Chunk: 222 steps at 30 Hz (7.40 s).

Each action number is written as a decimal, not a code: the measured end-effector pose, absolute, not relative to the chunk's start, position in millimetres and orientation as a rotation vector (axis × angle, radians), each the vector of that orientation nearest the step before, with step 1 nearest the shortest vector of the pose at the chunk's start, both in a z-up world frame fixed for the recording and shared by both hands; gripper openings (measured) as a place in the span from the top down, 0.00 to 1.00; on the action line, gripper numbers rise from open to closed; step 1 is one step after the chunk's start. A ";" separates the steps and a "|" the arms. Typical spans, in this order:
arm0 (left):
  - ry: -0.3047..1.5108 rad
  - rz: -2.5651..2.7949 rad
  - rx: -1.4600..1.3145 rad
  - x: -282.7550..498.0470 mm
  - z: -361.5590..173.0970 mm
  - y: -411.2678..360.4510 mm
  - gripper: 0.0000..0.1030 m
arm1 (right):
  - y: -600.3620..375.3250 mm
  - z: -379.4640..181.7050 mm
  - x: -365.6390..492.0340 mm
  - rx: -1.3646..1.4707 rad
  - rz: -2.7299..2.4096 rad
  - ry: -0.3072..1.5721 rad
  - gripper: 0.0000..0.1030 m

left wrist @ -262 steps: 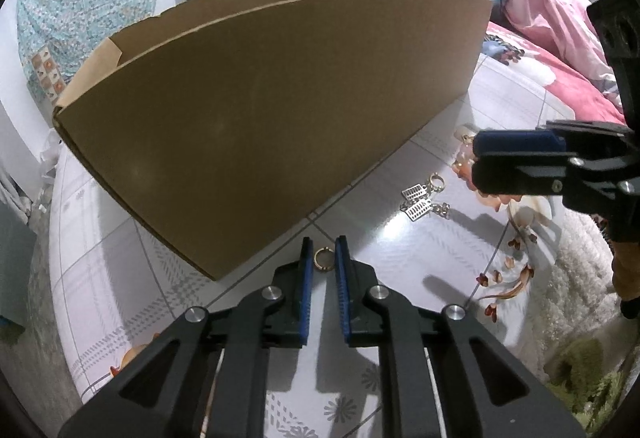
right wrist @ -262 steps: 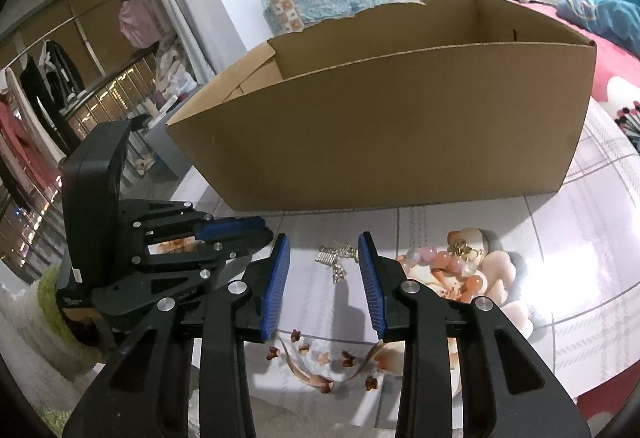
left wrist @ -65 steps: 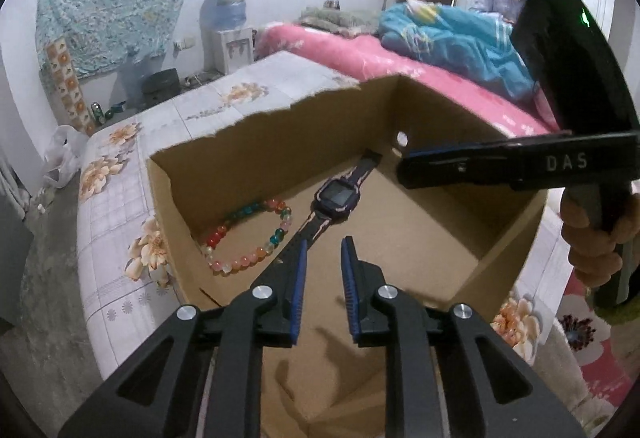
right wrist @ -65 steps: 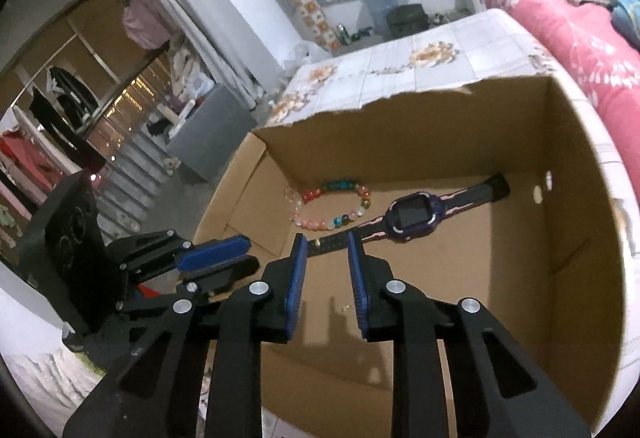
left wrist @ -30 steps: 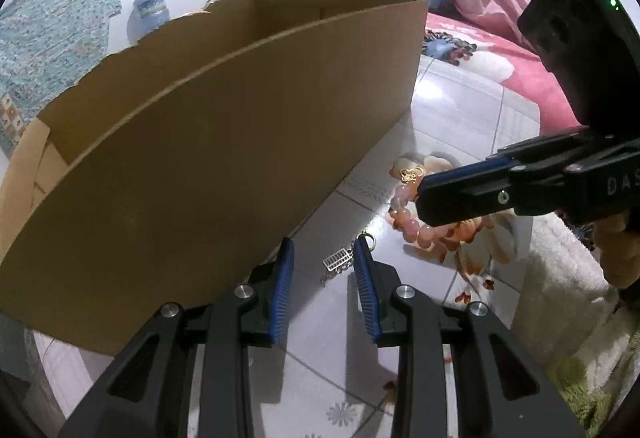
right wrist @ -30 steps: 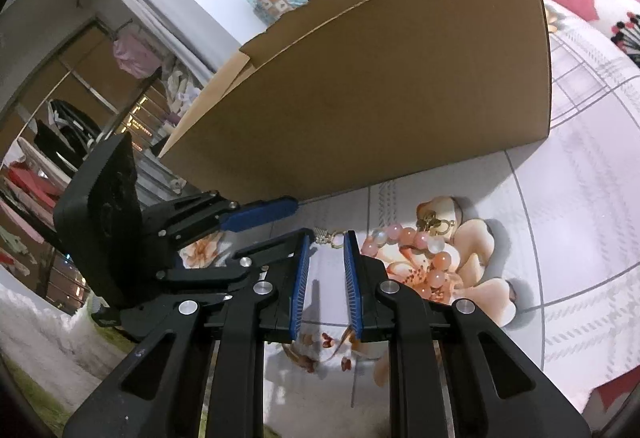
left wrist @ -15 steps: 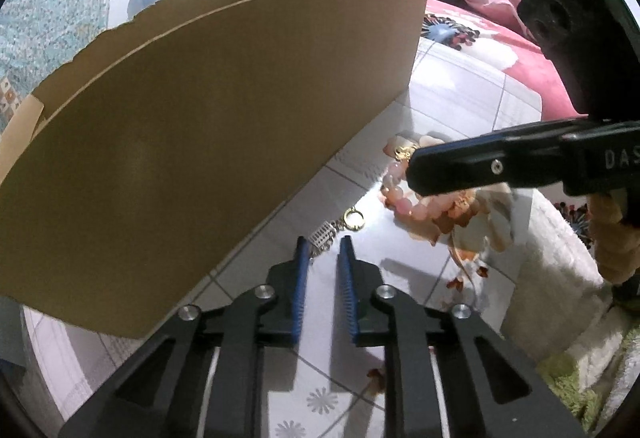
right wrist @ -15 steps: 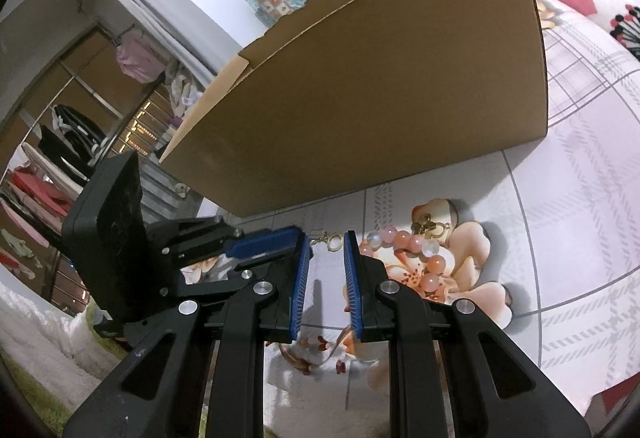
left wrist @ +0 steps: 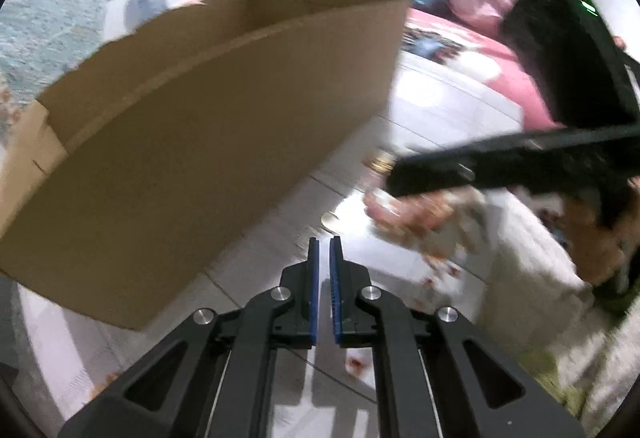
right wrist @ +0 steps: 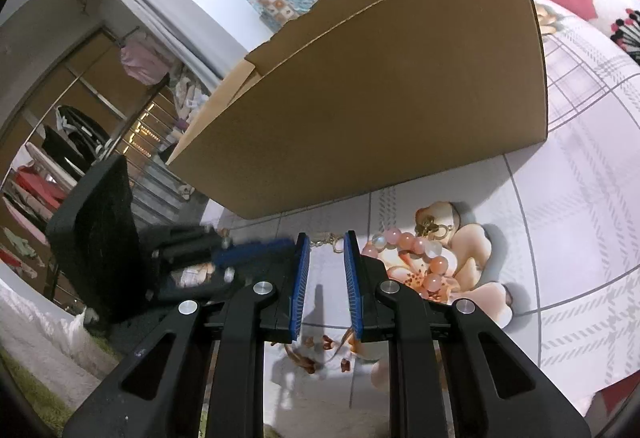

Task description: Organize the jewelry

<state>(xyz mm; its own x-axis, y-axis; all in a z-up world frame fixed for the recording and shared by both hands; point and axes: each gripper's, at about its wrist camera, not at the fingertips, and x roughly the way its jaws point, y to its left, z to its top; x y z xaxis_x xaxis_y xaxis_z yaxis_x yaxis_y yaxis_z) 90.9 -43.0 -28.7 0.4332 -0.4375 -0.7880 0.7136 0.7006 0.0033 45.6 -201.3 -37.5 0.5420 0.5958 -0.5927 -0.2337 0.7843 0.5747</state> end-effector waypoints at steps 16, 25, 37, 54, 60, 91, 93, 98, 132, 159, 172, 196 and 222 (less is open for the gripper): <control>0.926 -0.817 0.340 77.4 -41.3 -65.1 0.95 | -205.9 -39.8 45.1 0.484 0.514 0.871 0.82; 0.861 -0.755 0.377 94.8 -31.5 -57.4 0.95 | -208.1 -38.4 43.1 0.487 0.521 0.865 0.82; 0.871 -0.711 0.387 103.9 -33.3 -50.5 0.92 | -185.8 -32.8 30.2 0.359 0.575 0.858 0.79; 0.868 -0.681 0.295 94.6 -37.0 -20.2 0.92 | -116.0 -44.3 27.6 -0.006 0.404 0.902 0.87; 0.861 -0.695 0.275 90.5 -37.7 -11.3 0.92 | -103.3 -44.7 33.7 -0.049 0.353 0.924 0.94; 0.728 -0.860 0.367 48.0 -34.2 -48.4 0.76 | -151.1 -16.5 45.6 0.434 0.534 0.922 1.00; 0.712 -0.853 0.372 48.0 -32.6 -51.2 0.76 | -151.4 -15.1 44.9 0.437 0.541 0.923 1.00; 0.690 -0.855 0.367 46.9 -29.0 -52.1 0.76 | -156.3 -11.6 40.8 0.443 0.549 0.921 1.00; 0.686 -0.756 0.277 59.9 -27.5 -15.3 0.98 | -112.0 -28.3 69.1 -0.161 0.443 0.917 0.77; 0.683 -0.723 0.273 64.2 -21.7 -9.1 0.98 | -105.6 -36.4 77.2 -0.251 0.483 0.933 0.91; 0.546 -0.715 0.171 68.9 63.8 8.9 0.98 | -135.2 74.9 55.4 -0.067 0.531 0.657 0.91; 0.874 -0.569 0.174 213.4 33.8 -8.4 0.92 | -158.8 53.8 184.3 0.058 0.446 0.851 0.75; 0.743 -0.751 0.227 68.7 2.0 -20.6 0.76 | -199.1 13.6 35.4 0.311 0.500 0.769 0.58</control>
